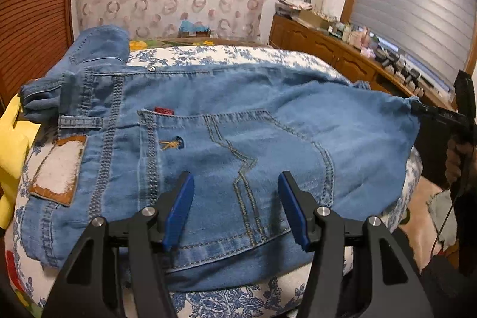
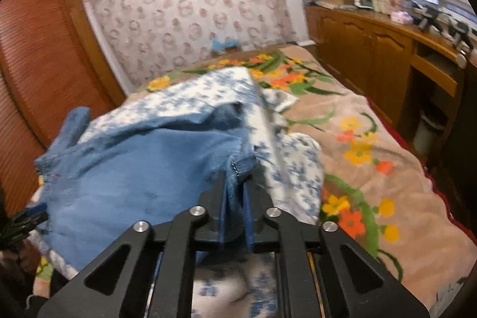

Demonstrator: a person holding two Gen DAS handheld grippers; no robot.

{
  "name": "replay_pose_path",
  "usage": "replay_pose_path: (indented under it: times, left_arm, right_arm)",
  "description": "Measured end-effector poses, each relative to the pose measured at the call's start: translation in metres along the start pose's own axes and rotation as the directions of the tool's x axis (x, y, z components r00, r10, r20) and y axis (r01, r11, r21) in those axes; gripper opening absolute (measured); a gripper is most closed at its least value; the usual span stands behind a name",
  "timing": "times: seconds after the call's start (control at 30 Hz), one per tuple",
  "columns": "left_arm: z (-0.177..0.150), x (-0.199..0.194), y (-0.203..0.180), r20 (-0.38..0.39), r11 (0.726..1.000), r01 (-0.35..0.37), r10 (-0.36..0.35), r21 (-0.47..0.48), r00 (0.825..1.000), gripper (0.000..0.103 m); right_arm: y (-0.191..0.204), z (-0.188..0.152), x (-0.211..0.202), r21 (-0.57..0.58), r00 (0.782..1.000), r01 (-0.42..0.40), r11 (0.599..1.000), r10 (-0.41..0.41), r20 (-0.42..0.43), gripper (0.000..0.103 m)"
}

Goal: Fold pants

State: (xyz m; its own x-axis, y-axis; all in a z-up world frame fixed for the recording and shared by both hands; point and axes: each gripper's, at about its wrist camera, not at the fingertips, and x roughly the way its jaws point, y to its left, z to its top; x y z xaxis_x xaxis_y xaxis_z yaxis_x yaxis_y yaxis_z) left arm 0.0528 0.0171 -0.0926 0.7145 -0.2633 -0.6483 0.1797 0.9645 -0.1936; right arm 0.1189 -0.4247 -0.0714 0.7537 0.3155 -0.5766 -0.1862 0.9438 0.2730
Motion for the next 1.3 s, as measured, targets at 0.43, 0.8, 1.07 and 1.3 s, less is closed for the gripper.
replay_pose_path:
  times: [0.43, 0.8, 1.07, 1.3]
  left_arm:
    - [0.012, -0.025, 0.001, 0.036, 0.998, -0.060, 0.060, 0.011, 0.998, 0.058]
    - [0.014, -0.041, 0.006, 0.068, 0.997, -0.078, 0.078, 0.008, 0.995, 0.058]
    - [0.010, -0.041, 0.016, 0.062, 0.996, -0.089, 0.089, -0.012, 0.994, 0.058]
    - [0.004, -0.033, 0.021, 0.038, 0.996, -0.088, 0.089, -0.030, 0.995, 0.058]
  right_arm:
    - [0.117, 0.031, -0.009, -0.214, 0.976, -0.209, 0.954, 0.217, 0.013, 0.003]
    - [0.224, 0.035, 0.001, -0.366, 0.920, -0.382, 0.849, 0.388, -0.060, 0.003]
    - [0.263, 0.020, 0.029, -0.402, 0.908, -0.418, 0.814, 0.390, -0.155, 0.004]
    - [0.255, -0.003, 0.067, -0.366, 0.900, -0.417, 0.832, 0.321, -0.295, 0.011]
